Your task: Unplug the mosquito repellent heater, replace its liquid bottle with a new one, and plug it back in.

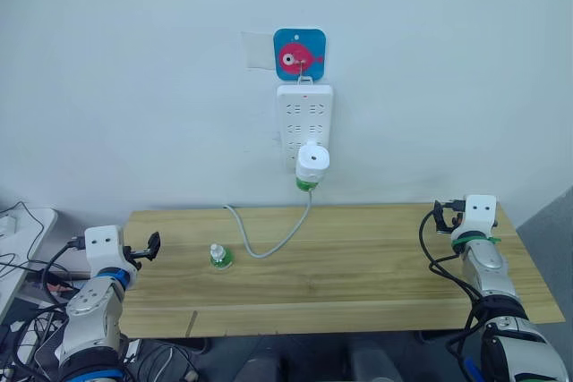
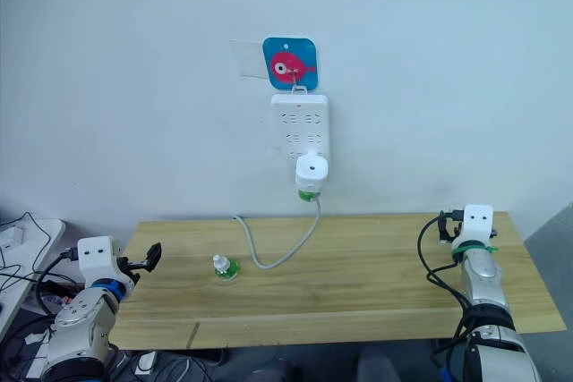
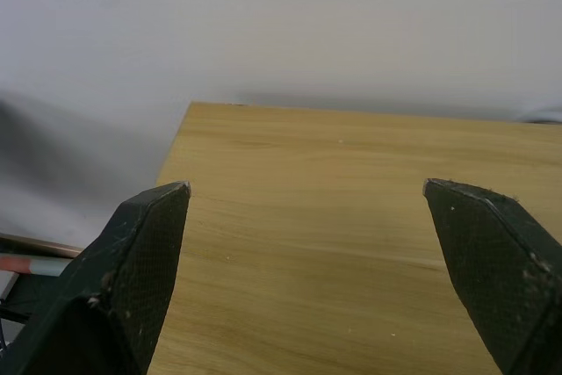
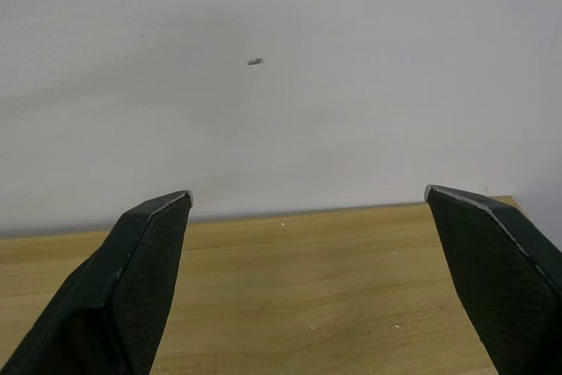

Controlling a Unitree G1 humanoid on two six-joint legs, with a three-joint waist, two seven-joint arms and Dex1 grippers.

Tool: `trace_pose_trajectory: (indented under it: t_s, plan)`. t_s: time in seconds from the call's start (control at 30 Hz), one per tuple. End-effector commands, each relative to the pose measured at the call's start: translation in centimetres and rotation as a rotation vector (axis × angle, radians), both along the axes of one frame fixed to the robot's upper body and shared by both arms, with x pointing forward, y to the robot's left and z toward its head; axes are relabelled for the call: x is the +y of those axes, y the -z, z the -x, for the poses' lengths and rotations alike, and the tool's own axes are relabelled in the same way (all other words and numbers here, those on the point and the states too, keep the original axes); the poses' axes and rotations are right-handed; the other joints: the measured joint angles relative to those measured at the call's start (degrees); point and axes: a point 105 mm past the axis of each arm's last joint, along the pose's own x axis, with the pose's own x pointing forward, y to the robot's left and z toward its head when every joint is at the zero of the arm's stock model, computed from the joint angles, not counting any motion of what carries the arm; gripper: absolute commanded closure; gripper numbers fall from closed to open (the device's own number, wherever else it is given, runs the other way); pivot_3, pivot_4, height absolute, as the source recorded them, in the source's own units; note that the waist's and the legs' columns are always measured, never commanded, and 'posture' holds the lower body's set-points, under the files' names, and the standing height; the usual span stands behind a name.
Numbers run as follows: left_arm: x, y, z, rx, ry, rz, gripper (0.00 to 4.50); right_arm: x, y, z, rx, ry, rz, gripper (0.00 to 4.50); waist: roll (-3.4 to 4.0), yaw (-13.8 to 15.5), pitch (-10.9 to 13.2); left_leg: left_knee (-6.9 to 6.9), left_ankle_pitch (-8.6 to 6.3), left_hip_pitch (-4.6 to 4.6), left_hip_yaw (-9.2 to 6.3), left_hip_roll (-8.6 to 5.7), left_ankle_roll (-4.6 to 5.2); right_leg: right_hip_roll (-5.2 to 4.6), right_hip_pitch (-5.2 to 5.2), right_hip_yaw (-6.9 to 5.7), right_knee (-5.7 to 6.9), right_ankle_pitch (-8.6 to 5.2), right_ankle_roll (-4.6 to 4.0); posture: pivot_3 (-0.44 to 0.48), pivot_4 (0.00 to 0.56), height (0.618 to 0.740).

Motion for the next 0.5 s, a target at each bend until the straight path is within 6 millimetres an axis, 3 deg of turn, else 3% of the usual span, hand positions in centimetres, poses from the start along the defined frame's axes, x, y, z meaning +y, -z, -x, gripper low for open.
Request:
trace_pose_trajectory:
  t_s: [0.03,0.5]
  plan:
    - [0.56,-1.43,-0.23,-0.034,-0.004,-0.035,0.0,-0.38,-1.75,-0.39,-0.061,0.005,0.018,0.04,0.0,0.0,0.0,0.0,0.0,0.0,0.0,0.0,0.0,0.0,0.0,0.0,0.0,0.0,0.0,-0.058,0.118,0.74]
    - [0.72,-1.63,-0.03,-0.062,-0.004,-0.005,0.0,0.44,-1.88,-0.4,-0.069,-0.04,-0.003,0.04,0.0,0.0,0.0,0.0,0.0,0.0,-0.01,0.0,0.0,0.0,0.01,0.0,0.0,0.0,0.0,-0.057,0.119,0.74]
